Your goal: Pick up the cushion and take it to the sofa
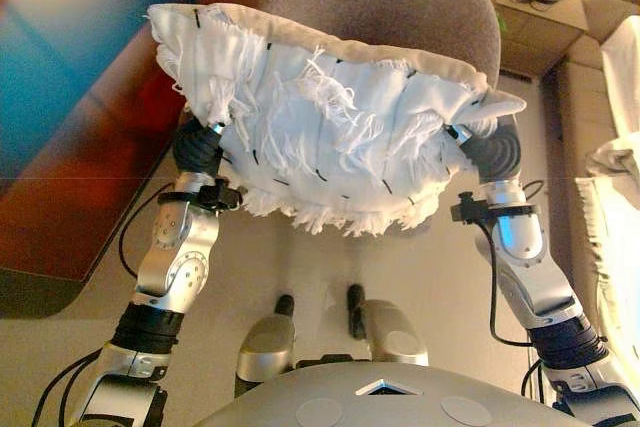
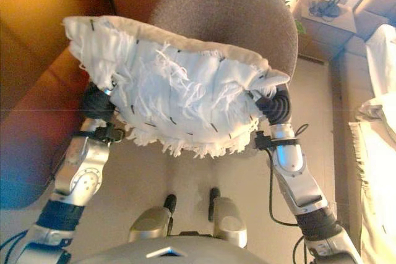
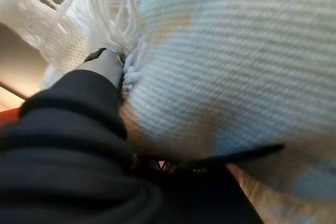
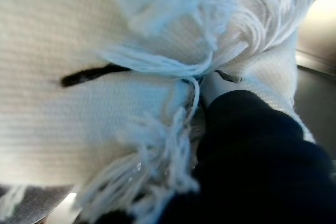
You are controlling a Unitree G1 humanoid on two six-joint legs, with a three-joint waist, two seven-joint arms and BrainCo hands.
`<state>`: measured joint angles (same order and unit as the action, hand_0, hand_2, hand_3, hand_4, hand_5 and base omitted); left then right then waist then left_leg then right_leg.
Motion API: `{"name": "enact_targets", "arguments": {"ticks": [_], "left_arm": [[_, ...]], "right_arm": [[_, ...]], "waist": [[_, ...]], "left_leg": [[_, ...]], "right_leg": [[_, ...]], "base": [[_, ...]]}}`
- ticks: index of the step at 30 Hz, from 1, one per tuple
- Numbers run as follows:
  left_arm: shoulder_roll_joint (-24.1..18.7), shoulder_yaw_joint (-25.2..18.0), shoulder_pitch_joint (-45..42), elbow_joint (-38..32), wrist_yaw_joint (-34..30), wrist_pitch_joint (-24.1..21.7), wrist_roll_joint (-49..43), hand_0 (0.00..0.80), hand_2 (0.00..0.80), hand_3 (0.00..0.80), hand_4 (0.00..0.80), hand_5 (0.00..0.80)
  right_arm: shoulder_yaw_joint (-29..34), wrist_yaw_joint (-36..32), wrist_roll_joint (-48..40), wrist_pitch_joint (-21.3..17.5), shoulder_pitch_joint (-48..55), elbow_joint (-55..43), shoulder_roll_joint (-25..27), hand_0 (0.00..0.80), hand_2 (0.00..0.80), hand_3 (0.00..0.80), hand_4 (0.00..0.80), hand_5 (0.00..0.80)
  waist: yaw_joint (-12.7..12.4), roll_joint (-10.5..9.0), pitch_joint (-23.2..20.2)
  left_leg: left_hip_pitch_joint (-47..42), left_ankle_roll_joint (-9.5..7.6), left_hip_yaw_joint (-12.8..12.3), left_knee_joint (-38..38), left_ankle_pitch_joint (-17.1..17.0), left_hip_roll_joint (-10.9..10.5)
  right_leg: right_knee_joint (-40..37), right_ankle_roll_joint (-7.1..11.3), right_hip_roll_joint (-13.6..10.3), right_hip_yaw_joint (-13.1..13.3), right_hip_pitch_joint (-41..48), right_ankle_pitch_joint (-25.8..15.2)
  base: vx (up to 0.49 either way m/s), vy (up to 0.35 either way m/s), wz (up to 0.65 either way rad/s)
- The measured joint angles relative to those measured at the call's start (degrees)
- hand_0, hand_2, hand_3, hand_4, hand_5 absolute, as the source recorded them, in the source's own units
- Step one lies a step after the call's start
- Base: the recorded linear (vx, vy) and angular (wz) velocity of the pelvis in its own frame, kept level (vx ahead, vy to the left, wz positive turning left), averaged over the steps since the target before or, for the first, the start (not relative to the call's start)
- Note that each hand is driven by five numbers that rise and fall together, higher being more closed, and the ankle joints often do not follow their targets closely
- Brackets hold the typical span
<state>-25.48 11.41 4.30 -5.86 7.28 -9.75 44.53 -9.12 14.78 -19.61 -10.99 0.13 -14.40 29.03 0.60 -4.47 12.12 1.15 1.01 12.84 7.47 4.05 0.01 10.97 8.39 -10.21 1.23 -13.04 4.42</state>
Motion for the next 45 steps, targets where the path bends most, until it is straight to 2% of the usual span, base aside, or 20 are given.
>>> {"name": "enact_targets", "arguments": {"ticks": [2, 5, 6, 8, 11, 13, 16, 18, 20, 22, 24, 25, 27, 30, 31, 35, 38, 41, 43, 45], "left_arm": [[-0.57, 0.36, -1.33, 0.44, -0.6, 0.18, 0.03, 0.8, 0.8, 0.8, 0.8, 0.8], [1.56, 1.1, -1.58, 0.68, -0.95, 0.41, 0.05, 0.8, 0.8, 0.8, 0.8, 0.8], [2.04, 1.1, -1.56, 0.65, -0.95, 0.43, 0.06, 0.8, 0.8, 0.8, 0.8, 0.8], [2.06, 1.59, -1.21, 0.5, -0.99, 0.86, 0.08, 0.8, 0.8, 0.8, 0.8, 0.8], [3.25, 3.2, -1.02, 0.48, -0.9, 1.5, 0.01, 0.8, 0.8, 0.8, 0.8, 0.8], [4.37, 3.25, -1.51, 0.58, -0.69, 1.92, -0.02, 0.8, 0.8, 0.8, 0.8, 0.8], [3.38, 3.12, -1.52, 0.61, -0.68, 2.12, -0.02, 0.8, 0.8, 0.8, 0.8, 0.8], [2.54, 3.06, -1.81, 0.72, -0.69, 2.15, -0.02, 0.8, 0.8, 0.8, 0.8, 0.8], [2.16, 2.56, -2.3, 1.55, -0.75, 2.09, -0.01, 0.8, 0.8, 0.8, 0.8, 0.8], [2.17, 1.17, -3.64, 1.68, -0.79, 2.05, 0.06, 0.8, 0.8, 0.8, 0.8, 0.8], [1.6, 0.02, -5.27, 0.78, -0.91, 1.57, 0.13, 0.8, 0.8, 0.8, 0.8, 0.8], [0.07, -0.38, -5.83, 0.75, -0.94, 1.46, 0.21, 0.8, 0.8, 0.8, 0.8, 0.8], [-1.8, -0.95, -4.62, 0.79, -1.18, 1.37, 0.6, 0.8, 0.8, 0.8, 0.8, 0.8], [-1.43, -0.45, -4.15, 0.54, -1.16, 1.39, 2.09, 0.8, 0.8, 0.8, 0.8, 0.8], [-1.42, -0.27, -4.22, 0.4, -1.16, 1.38, 2.41, 0.8, 0.8, 0.8, 0.8, 0.8], [-2.33, -0.6, -5.23, 0.51, -1.27, 1.46, 2.43, 0.8, 0.8, 0.8, 0.8, 0.8], [-2.24, -0.72, -4.83, 0.51, -1.68, 1.59, 2.35, 0.8, 0.8, 0.8, 0.8, 0.8], [-1.05, -0.32, -3.41, 1.68, -1.64, 2.36, 1.2, 0.8, 0.8, 0.8, 0.8, 0.8], [-0.77, 0.86, -2.66, 3.47, -1.25, 3.61, -1.15, 0.8, 0.8, 0.8, 0.8, 0.8], [0.98, 2.52, -2.88, 5.9, -0.85, 4.2, -3.06, 0.8, 0.8, 0.8, 0.8, 0.8]], "right_arm": [[0.34, -1.89, -0.9, -0.05, -0.19, 1.36, -0.56, 0.8, 0.8, 0.8, 0.8, 0.8], [0.4, -1.56, -2.18, 0.17, -0.68, 1.79, 1.67, 0.8, 0.8, 0.8, 0.8, 0.8], [0.6, -1.53, -2.73, 0.65, -0.69, 1.13, 2.83, 0.8, 0.8, 0.8, 0.8, 0.8], [2.02, -2.25, -4.03, 1.19, -0.73, 0.46, 4.61, 0.8, 0.8, 0.8, 0.8, 0.8], [3.0, -2.08, -4.37, 1.19, 0.06, 0.21, 4.3, 0.8, 0.8, 0.8, 0.8, 0.8], [2.68, -1.45, -4.64, 1.2, 0.0, 0.15, 3.85, 0.8, 0.8, 0.8, 0.8, 0.8], [1.51, -0.05, -4.68, 1.21, -0.52, 0.74, 2.49, 0.8, 0.8, 0.8, 0.8, 0.8], [0.67, 0.46, -4.62, 1.23, -0.54, 1.93, 1.35, 0.8, 0.8, 0.8, 0.8, 0.8], [-0.55, 0.5, -4.5, 1.25, -0.49, 3.31, 0.45, 0.8, 0.8, 0.8, 0.8, 0.8], [-1.88, -0.28, -3.83, 1.34, -0.36, 3.4, 0.39, 0.8, 0.8, 0.8, 0.8, 0.8], [-2.91, -1.7, -3.54, 1.67, -0.69, 3.32, 0.8, 0.8, 0.8, 0.8, 0.8, 0.8], [-3.36, -2.25, -3.55, 1.93, -0.61, 3.32, 1.14, 0.8, 0.8, 0.8, 0.8, 0.8], [-3.35, -2.45, -3.57, 2.14, -1.87, 3.39, 1.19, 0.8, 0.8, 0.8, 0.8, 0.8], [-3.07, -1.61, -3.81, 2.22, -1.31, 3.09, 0.8, 0.8, 0.8, 0.8, 0.8, 0.8], [-2.95, -1.53, -4.14, 2.26, -0.92, 2.7, 0.85, 0.8, 0.8, 0.8, 0.8, 0.8], [-3.36, -0.46, -3.96, 2.36, 0.49, 0.92, -2.46, 0.8, 0.8, 0.8, 0.8, 0.8], [-3.67, 0.11, -3.54, 1.4, -0.04, 2.03, -2.31, 0.8, 0.8, 0.8, 0.8, 0.8], [-4.11, 1.13, -3.57, 0.28, -0.85, 6.39, -2.49, 0.8, 0.8, 0.8, 0.8, 0.8], [-4.14, 1.47, -3.64, 0.13, -0.94, 10.99, -3.98, 0.8, 0.8, 0.8, 0.8, 0.8], [-4.12, 1.76, -3.85, 0.26, -0.7, 14.84, -4.56, 0.8, 0.8, 0.8, 0.8, 0.8]], "waist": [[-1.46, -0.66, -0.37], [-0.2, 1.57, -0.95], [2.07, 2.4, -1.47], [3.2, 2.51, -1.71], [1.72, 1.5, -1.88], [1.09, 1.44, -2.11], [-0.18, 1.13, -1.97], [-1.84, 0.81, -1.85], [-4.15, 1.22, -1.45], [-5.62, 2.64, -0.61], [-8.16, 4.22, 0.59], [-7.89, 3.12, 0.63], [-7.93, 0.83, 1.18], [-7.66, 0.52, 1.57], [-8.09, -0.46, 1.18], [-7.6, -0.77, 1.1], [-7.22, -0.31, 0.44], [-5.72, 0.32, 0.43], [-4.61, -0.99, -0.4], [-4.34, 0.35, -2.26]], "left_leg": [[-2.58, 3.28, -0.41, 1.05, 2.76, 1.96], [-1.6, 1.11, -3.82, 21.85, 11.51, -0.97], [-2.09, 1.22, -4.82, 25.27, 12.63, -1.25], [-2.34, 4.33, -6.63, 26.37, 9.81, -1.0], [3.29, 4.81, -5.71, 34.72, 0.75, -2.92], [4.86, 2.98, -5.43, 33.06, 2.68, -3.95], [5.36, 1.23, -5.78, 17.02, 3.37, -3.98], [5.3, 0.12, -4.41, 4.19, 2.01, -2.59], [5.45, 1.15, -2.2, -2.74, 0.47, 0.12], [5.07, 2.61, -2.2, -3.17, -0.38, 0.93], [4.74, 2.79, -6.04, -1.43, -2.84, 2.67], [4.53, 2.1, -6.98, -0.41, -3.34, 1.54], [4.85, 0.98, -10.13, 2.71, -4.84, -1.01], [5.56, -0.71, -9.32, 9.04, -0.2, -2.77], [5.74, -1.26, -10.96, 8.93, 0.09, -2.89], [1.5, -2.05, -12.58, 2.47, -1.78, -2.04], [-0.8, -2.08, -12.65, -1.24, -2.32, -0.97], [-2.29, -1.51, -10.58, -3.19, -2.6, -0.37], [-4.5, 0.15, -8.75, -4.49, -2.49, -1.26], [-5.93, 1.68, -8.86, -5.53, -1.81, 0.16]], "right_leg": [[0.46, -0.08, -1.07, -3.44, 0.0, -3.71], [5.29, -1.05, 1.31, -4.16, -0.1, -4.61], [6.02, -3.76, 2.34, -4.68, 0.53, -4.42], [4.62, -5.81, 3.19, -5.41, 2.01, -4.46], [-2.57, -7.8, 3.19, -4.97, 5.87, -7.16], [-4.62, -8.35, 3.13, -5.22, 7.23, -8.52], [-6.25, -8.44, 3.21, -4.97, 7.97, -8.57], [-6.7, -8.34, 3.83, -3.91, 8.01, -8.53], [-7.36, -7.69, 5.36, -1.06, 8.82, -8.11], [-8.49, -5.21, 6.49, 3.56, 9.3, -6.61], [11.04, -6.35, 9.89, 2.69, 5.98, 0.81], [16.44, -5.74, 9.45, 2.03, 7.33, 5.68], [10.1, -6.26, 6.4, 0.65, 14.12, 12.96], [8.33, -4.49, 4.87, 0.25, 17.14, 12.9], [11.31, -3.33, 4.35, 0.17, 16.14, 13.6], [22.87, 0.36, 4.06, -1.45, 7.61, 9.76], [12.53, -1.04, 2.15, -8.11, 6.69, 7.77], [-2.09, -0.74, 0.91, -8.27, 7.93, -0.6], [-8.9, -0.64, -0.34, -7.85, 11.39, -9.15], [-11.11, -2.56, 1.09, -8.21, 14.17, -9.65]], "base": [[0.633, -0.442, 0.15], [0.552, -0.249, 0.03], [0.424, -0.22, 0.37], [0.408, -0.238, 0.01], [0.317, -0.147, -0.25], [0.41, -0.082, -0.12], [0.445, 0.001, -0.06], [0.554, 0.087, -0.16], [0.628, 0.164, -0.5], [0.579, 0.186, -0.76], [0.615, 0.228, -0.82], [0.615, 0.225, -0.29], [0.689, 0.142, 0.08], [0.508, 0.041, 0.02], [0.43, 0.07, -0.29], [0.394, 0.042, -0.27], [0.344, -0.07, -0.16], [0.297, -0.071, 0.23], [0.309, -0.08, 0.66], [0.297, -0.08, 0.39]]}}
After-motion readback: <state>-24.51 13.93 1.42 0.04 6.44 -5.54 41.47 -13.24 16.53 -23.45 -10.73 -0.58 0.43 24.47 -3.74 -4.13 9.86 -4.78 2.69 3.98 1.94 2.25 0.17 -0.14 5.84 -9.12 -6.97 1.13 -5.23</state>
